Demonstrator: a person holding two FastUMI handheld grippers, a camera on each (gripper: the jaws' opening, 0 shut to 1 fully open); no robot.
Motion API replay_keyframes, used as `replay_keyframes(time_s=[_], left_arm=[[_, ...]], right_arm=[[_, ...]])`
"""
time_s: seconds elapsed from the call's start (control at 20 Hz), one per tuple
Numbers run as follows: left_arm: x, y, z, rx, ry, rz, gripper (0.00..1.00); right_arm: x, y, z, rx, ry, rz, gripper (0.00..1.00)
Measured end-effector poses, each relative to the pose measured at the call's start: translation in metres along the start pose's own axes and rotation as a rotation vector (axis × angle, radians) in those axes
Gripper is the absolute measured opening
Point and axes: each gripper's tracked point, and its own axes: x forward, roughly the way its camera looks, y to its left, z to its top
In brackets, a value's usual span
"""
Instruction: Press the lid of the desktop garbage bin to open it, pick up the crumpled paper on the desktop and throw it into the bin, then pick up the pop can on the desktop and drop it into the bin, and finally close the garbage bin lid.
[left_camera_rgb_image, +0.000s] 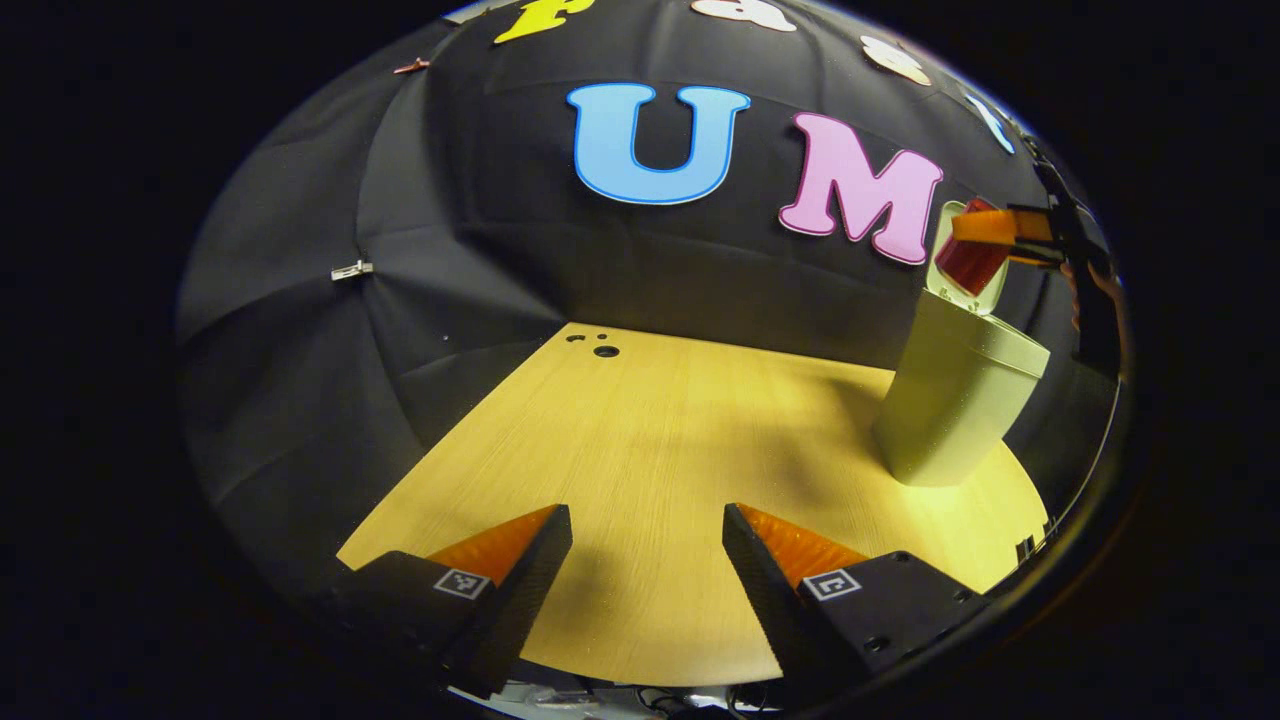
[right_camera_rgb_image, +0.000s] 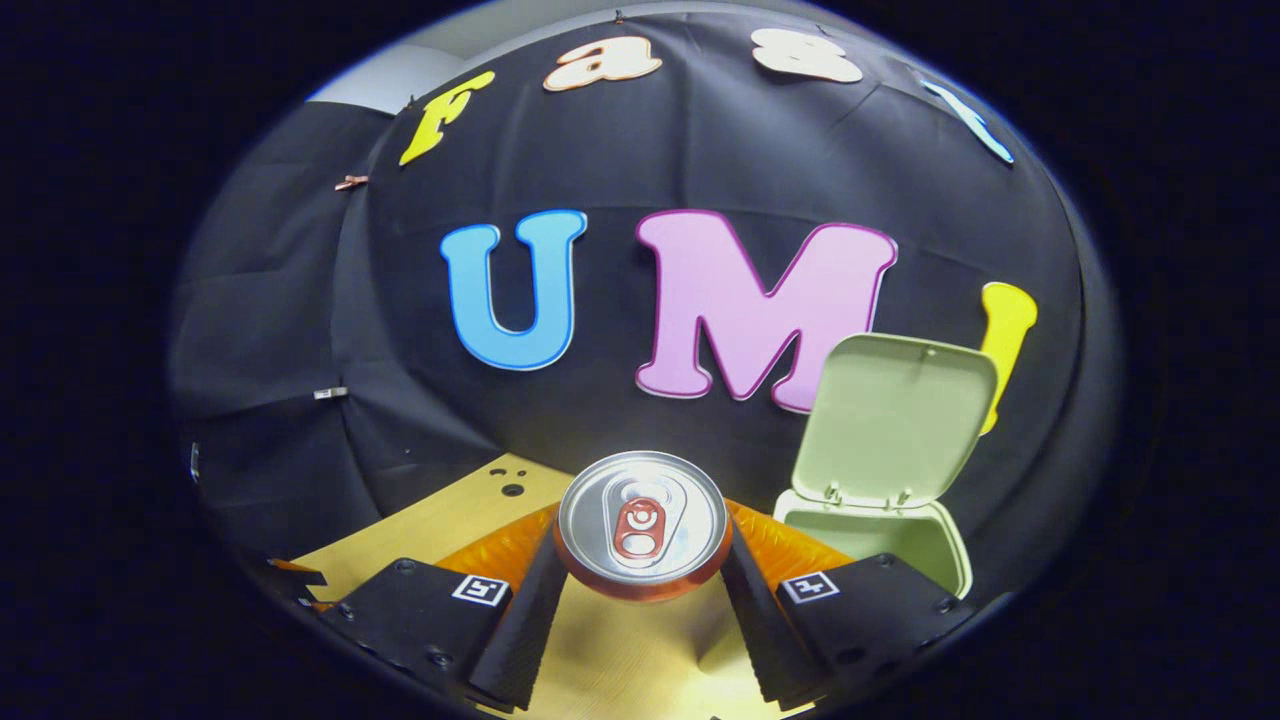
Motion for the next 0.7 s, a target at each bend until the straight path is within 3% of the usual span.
replay_keyframes(time_s=[0.2, 0.7], left_arm=[[-0.001, 0.002, 0.001, 0.043, 0.000, -0.022, 0.98], [-0.001, -0.015, 0.014, -0.021, -0.009, 0.098, 0.98]], right_arm=[[-0.008, -0.037, 0.021, -0.011, -0.033, -0.070, 0.83], [0.001, -0.134, 0.002, 0.000, -0.010, -0.143, 0.83]])
